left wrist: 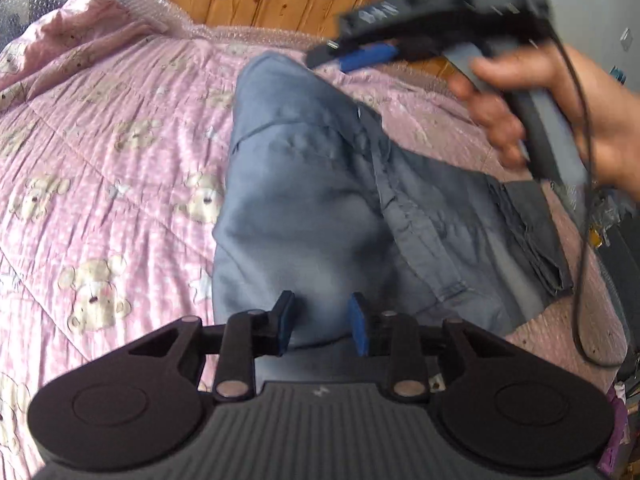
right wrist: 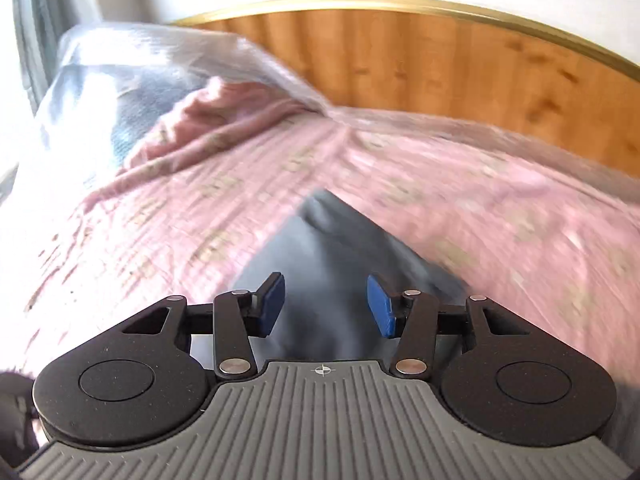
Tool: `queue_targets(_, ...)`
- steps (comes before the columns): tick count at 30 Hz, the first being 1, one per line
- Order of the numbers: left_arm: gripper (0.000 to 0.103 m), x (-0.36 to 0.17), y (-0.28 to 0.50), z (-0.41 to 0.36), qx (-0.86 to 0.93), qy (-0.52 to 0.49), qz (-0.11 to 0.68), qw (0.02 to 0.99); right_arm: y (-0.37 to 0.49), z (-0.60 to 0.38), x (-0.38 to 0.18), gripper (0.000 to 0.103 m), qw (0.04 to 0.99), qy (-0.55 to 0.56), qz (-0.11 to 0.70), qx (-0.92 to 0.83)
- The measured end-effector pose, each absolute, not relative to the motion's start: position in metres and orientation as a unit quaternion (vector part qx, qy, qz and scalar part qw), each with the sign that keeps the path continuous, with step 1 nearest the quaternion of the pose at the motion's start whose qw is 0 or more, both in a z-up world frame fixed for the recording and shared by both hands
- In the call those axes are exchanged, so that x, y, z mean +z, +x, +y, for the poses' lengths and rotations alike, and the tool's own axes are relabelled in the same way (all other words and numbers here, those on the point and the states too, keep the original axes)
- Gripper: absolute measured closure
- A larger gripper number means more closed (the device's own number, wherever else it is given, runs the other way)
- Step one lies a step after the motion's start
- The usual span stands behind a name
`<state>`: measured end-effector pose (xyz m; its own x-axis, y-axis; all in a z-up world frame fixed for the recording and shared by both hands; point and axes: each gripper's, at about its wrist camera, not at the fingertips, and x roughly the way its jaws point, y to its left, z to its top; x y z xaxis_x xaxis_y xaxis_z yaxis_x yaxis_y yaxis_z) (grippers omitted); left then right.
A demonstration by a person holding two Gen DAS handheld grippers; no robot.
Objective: Fold clothes
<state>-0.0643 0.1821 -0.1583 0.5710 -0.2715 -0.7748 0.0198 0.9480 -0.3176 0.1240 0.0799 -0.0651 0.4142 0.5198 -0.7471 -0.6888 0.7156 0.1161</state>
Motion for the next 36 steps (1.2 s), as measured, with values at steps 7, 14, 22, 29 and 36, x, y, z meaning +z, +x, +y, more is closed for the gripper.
queue_targets(7, 0.075, -0.185, -0.086, 0.169, -0.064, -0.139, 0.48, 0.864, 0.217, 0.131, -0.179, 0.077, 0.792, -0.155, 0.519, 0.281)
queue_targets(14, 0.041, -0.135, -0.114, 0.227, -0.025, -0.242, 0.427, 0.871, 0.202, 0.152, -0.112, 0.067, 0.818, -0.207, 0.447, 0.298)
queue_targets(22, 0.075, -0.167, -0.094, 0.221, -0.027, -0.249, 0.502, 0.828, 0.214, 0.23, -0.166, 0.052, 0.723, -0.32, 0.5, 0.354)
queue_targets(29, 0.093, -0.164, -0.11, 0.222, -0.005, -0.248, 0.514, 0.821, 0.228, 0.196, -0.14, 0.098, 0.78, -0.254, 0.461, 0.339)
queue_targets(36, 0.086, -0.117, -0.124, 0.228, -0.021, -0.218, 0.481, 0.849, 0.22, 0.118, -0.091, 0.069, 0.856, -0.07, 0.399, 0.321)
